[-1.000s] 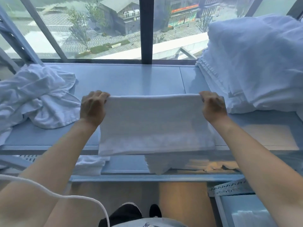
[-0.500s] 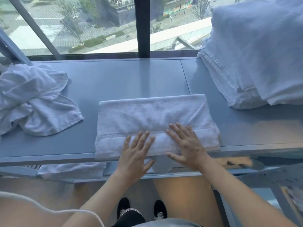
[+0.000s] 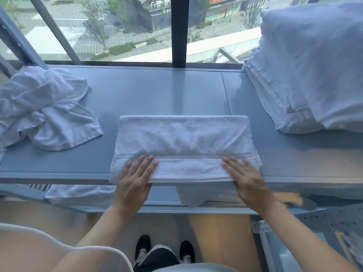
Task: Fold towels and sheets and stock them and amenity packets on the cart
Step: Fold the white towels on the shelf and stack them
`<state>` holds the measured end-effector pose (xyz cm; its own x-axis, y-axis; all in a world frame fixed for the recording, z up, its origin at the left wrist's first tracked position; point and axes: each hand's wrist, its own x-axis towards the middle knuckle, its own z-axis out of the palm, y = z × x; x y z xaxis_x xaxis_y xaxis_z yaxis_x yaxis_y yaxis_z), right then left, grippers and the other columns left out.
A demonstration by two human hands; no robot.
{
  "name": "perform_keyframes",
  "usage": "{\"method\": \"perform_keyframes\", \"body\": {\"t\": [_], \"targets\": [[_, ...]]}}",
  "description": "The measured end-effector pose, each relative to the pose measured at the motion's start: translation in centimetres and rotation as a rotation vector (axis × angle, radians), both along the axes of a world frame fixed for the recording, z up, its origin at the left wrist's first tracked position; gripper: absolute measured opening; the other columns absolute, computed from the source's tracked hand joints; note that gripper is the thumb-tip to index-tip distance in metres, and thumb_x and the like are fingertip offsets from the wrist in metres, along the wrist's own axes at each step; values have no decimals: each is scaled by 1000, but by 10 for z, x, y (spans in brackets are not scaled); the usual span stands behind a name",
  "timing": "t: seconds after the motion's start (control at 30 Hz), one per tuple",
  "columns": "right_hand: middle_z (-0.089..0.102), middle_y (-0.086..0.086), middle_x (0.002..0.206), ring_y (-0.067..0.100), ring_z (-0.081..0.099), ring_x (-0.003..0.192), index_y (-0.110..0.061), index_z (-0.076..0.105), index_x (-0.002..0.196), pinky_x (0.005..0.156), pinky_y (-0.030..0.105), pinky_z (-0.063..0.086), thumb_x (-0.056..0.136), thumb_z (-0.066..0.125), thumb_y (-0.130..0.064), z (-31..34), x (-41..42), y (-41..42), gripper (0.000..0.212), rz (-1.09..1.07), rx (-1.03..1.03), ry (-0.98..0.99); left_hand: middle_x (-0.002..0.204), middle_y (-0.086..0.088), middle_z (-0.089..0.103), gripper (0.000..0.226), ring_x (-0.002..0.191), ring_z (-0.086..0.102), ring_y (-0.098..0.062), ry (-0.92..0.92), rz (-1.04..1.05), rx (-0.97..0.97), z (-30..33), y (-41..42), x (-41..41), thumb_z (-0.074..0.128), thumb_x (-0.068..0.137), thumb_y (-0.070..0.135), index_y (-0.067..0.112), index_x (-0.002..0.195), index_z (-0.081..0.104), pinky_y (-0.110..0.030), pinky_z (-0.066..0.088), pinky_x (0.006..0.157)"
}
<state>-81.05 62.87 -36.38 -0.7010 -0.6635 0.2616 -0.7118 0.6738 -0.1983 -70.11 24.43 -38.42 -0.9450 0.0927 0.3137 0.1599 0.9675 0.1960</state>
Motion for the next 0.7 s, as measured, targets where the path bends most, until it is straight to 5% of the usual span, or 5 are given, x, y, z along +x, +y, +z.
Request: {"method": "perform_keyframes", "body": {"t": [0.17,0.3,0.47,0.6,0.7], "targets": [[65,11,139,31,64,126,-3,67,134,96,51,58,78,60,25,5,-5,33,63,-118,-51,54,147,-4,59,56,138,54,-26,75,83,5,8,-38,13,43,88,-1,11,139,64,-50,45,111],[75,2,115,34,73,92,-19,70,121,65,39,57,81,67,13,34,-30,30,51,-204,-58,-8,118,1,75,51,104,72,-29,5,152,75,42,-53,-7,63,80,-9,18,121,74,-42,58,80],[73,15,96,42,68,87,-16,69,99,66,39,47,96,62,-11,94,-135,-4,9,-301,0,-52,94,-16,74,5,90,69,-44,-109,198,106,122,-73,-106,68,96,13,12,100,72,-45,54,73],[70,24,101,45,64,99,-8,67,93,77,42,49,97,57,-11,145,-205,-37,11,-352,80,-137,110,-19,73,17,107,66,-43,-101,287,78,175,-79,-179,59,100,22,15,107,73,-46,53,89],[70,27,102,48,64,98,-8,69,96,79,44,50,96,54,-11,177,-221,-49,15,-368,-9,43,112,-15,74,20,110,67,-40,62,283,136,201,-74,-196,58,99,27,20,109,74,-46,54,91]]}}
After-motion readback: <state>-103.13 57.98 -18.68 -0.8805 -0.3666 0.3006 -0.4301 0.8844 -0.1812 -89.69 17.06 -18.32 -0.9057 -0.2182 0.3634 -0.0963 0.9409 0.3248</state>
